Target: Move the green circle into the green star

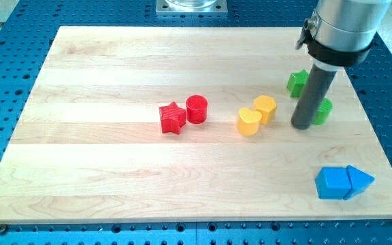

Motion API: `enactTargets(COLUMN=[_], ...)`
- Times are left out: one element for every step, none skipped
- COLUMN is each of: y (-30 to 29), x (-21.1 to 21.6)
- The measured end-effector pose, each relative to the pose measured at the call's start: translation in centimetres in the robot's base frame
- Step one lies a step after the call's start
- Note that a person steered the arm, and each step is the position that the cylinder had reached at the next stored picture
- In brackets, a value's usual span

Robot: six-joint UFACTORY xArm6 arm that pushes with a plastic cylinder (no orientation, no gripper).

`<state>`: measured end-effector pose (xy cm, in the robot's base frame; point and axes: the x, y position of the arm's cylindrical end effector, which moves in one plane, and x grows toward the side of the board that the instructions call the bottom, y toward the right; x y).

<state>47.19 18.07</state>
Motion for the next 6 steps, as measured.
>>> enactTargets(y=[1.7, 6.9, 6.8, 6.3, 8.4, 4.3], x=[2.7, -2.4, -8.7, -7.7, -2.2, -1.6])
